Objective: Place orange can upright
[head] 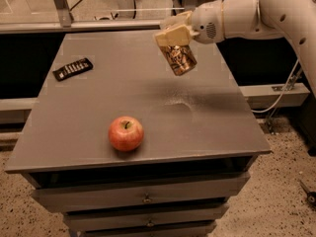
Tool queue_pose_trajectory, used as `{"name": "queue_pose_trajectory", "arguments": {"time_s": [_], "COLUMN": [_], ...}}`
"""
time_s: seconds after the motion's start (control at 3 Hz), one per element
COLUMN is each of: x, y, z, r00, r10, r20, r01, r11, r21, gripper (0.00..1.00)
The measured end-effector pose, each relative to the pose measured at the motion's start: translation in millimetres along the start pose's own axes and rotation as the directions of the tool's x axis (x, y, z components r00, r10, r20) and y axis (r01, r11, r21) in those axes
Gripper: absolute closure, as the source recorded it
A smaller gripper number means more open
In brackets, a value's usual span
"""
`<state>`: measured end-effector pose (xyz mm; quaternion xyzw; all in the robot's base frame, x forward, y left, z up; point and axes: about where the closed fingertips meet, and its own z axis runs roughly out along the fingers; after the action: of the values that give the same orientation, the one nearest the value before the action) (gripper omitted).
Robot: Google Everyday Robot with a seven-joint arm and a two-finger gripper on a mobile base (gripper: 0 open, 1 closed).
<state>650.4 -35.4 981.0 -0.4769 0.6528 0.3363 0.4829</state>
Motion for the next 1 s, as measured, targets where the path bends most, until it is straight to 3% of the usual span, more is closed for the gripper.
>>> {"name": "queue_pose_trajectory", "arguments": {"time_s": [0.33, 0.67, 1.0], "x": [-5.4, -9.3, -5.4], "y": [7.0, 23.3, 29.5], "z": [-4.0, -25.9, -40.0], "r00": [0.995, 0.943, 0.883], "r10": [-0.057, -0.200, -0.326], "r20": [0.077, 0.266, 0.338], "r01": [0.058, 0.211, 0.339], "r11": [0.9982, 0.9775, 0.9406], "r21": [-0.014, -0.011, 0.021], "gripper": [1.00, 1.00, 1.00]}}
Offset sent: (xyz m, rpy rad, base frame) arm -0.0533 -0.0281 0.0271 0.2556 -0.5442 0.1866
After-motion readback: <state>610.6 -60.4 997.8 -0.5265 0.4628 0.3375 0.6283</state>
